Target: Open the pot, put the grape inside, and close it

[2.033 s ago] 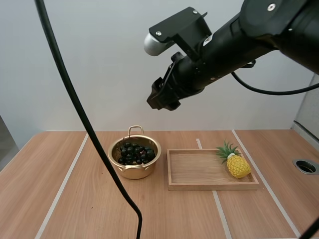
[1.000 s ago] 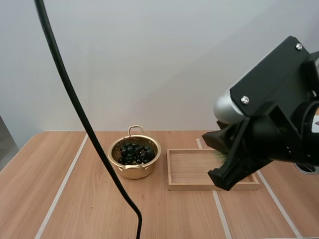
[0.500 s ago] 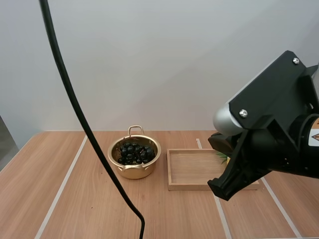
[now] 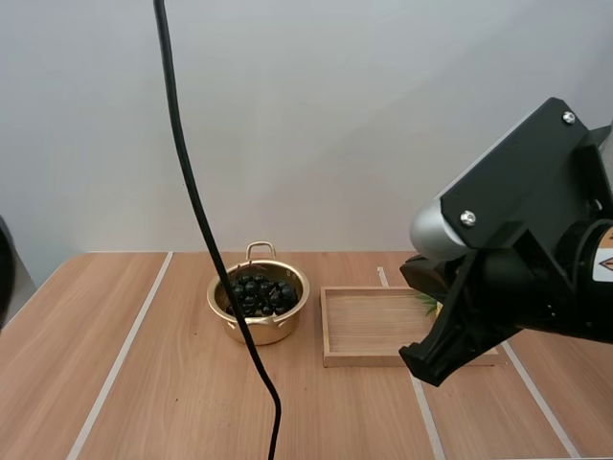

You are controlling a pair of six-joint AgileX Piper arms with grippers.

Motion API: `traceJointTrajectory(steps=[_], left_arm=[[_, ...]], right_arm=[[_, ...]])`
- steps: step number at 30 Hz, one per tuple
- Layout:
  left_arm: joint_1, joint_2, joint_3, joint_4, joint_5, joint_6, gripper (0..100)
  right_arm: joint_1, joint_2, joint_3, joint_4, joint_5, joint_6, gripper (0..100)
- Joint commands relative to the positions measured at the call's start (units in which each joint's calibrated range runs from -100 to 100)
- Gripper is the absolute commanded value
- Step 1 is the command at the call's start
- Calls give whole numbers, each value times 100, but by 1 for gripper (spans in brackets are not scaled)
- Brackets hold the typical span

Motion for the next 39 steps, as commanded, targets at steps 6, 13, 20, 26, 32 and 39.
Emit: traceJointTrajectory(steps=[6, 13, 20, 26, 32, 39], left_arm=[[2, -44, 949, 45, 0, 203, 0], [2, -88, 2394, 45, 0, 409, 0], [2, -73, 3808, 45, 0, 563, 0], [2, 38, 4757, 45, 0, 631, 0], [2, 183, 5729, -7, 0, 874, 0], [2, 446, 6576, -267, 0, 1809, 0]], right_arm=[[-19, -42, 20, -32, 0, 20, 0], [-19, -42, 20, -32, 0, 20, 0], [-19, -42, 20, -32, 0, 20, 0], [-19, -42, 20, 19, 0, 20, 0], [-19, -42, 20, 111, 0, 20, 0], [-19, -42, 20, 111, 0, 20, 0]])
